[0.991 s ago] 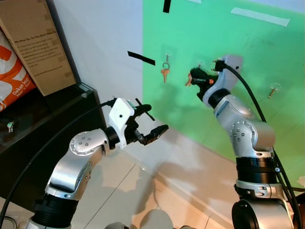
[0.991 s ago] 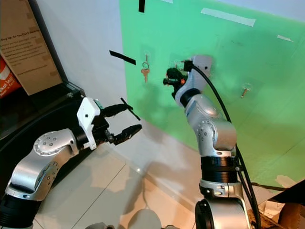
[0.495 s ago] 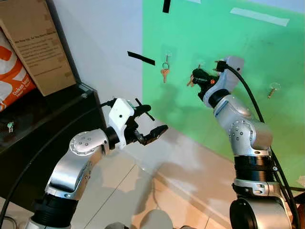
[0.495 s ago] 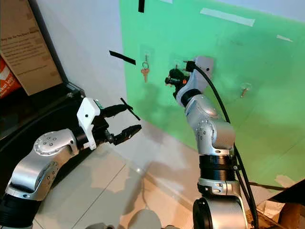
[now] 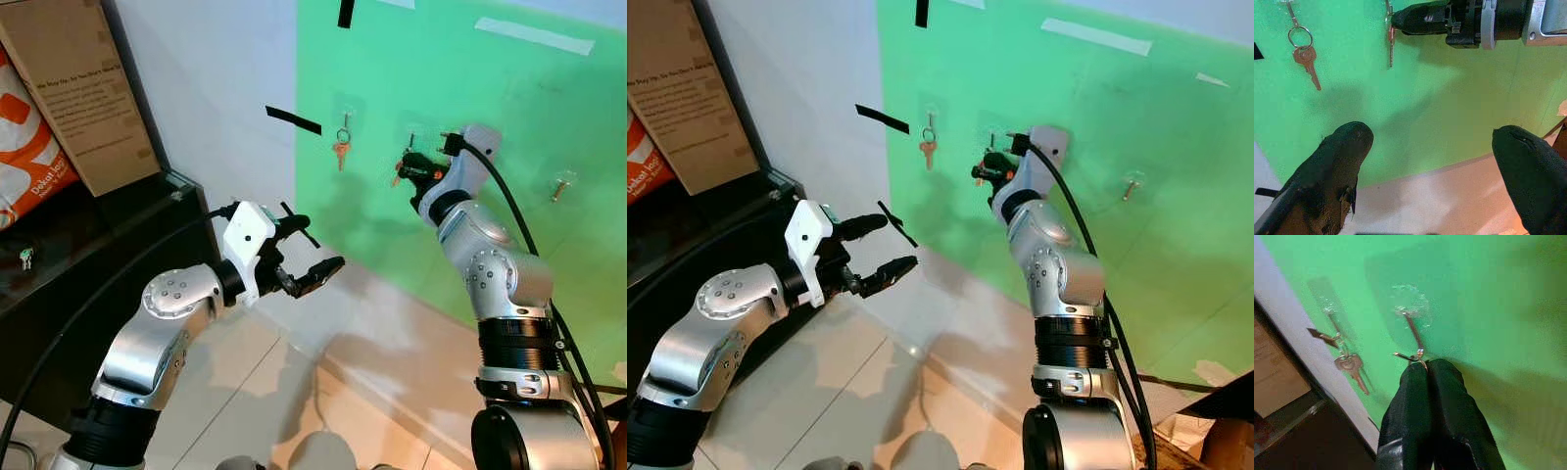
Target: Hang keys on a hook
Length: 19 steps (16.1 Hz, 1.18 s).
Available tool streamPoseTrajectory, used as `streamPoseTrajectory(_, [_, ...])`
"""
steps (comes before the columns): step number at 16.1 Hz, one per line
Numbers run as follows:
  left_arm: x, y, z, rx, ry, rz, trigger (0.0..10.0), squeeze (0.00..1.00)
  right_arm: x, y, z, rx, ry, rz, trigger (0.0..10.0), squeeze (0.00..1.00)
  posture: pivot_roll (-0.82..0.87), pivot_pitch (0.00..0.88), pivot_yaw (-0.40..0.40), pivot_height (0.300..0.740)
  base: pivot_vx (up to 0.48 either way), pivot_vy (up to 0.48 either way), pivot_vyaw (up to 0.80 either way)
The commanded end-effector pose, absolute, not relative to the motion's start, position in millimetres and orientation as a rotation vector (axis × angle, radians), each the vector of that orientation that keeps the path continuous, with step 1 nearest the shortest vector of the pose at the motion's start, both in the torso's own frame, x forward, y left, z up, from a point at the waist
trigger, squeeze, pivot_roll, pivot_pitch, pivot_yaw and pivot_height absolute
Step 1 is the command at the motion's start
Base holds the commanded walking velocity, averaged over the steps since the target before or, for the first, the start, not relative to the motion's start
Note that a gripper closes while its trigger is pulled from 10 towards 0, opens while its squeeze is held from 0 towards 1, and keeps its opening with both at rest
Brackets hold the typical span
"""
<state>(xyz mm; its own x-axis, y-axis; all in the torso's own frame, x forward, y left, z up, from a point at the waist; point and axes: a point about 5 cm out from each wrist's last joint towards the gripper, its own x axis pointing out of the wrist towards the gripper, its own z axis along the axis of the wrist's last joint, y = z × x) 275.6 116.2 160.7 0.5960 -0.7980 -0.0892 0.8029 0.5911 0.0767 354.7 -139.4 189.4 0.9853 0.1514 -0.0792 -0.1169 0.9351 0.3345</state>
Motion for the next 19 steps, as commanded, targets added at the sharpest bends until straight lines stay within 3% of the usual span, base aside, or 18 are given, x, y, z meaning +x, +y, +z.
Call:
streamPoseTrajectory(1, [278.0, 114.2, 163.4, 0.132, 0.042, -0.945, 10.0, 0.00, 354.5, -149.2, 181.1, 0.335, 0.135, 0.068, 10.0, 0.00, 0.01, 0.000, -0.009, 0.740, 0.000, 0.000, 0.00])
streamPoseTrajectory(15, [277.1, 115.1, 162.9, 0.131, 0.042, -0.942, 10.0, 0.00, 346.4, -138.7, 166.2, 0.306, 0.183, 0.134, 10.0, 0.00, 0.01, 0.000, -0.014, 0.740, 0.000, 0.000, 0.00])
streamPoseTrajectory(16, [277.3, 115.2, 163.0, 0.132, 0.042, -0.942, 10.0, 0.00, 346.6, -138.9, 166.6, 0.317, 0.177, 0.134, 10.0, 0.20, 0.01, 0.000, -0.013, 0.740, 0.000, 0.000, 0.00])
streamPoseTrajectory(17, [277.6, 115.3, 163.2, 0.133, 0.042, -0.941, 10.0, 0.00, 347.0, -139.9, 167.5, 0.324, 0.166, 0.127, 10.0, 0.92, 0.01, 0.000, -0.011, 0.740, 0.000, 0.000, 0.00])
streamPoseTrajectory(18, [277.9, 115.4, 163.4, 0.134, 0.042, -0.941, 10.0, 0.00, 347.4, -140.4, 168.3, 0.327, 0.157, 0.126, 10.0, 1.00, 0.01, 0.000, -0.010, 0.740, 0.000, 0.000, 0.00])
streamPoseTrajectory(19, [278.1, 115.5, 163.5, 0.134, 0.042, -0.940, 10.0, 0.00, 347.0, -142.7, 169.9, 0.270, 0.134, 0.128, 10.0, 1.00, 0.01, 0.000, -0.010, 0.740, 0.000, 0.000, 0.00])
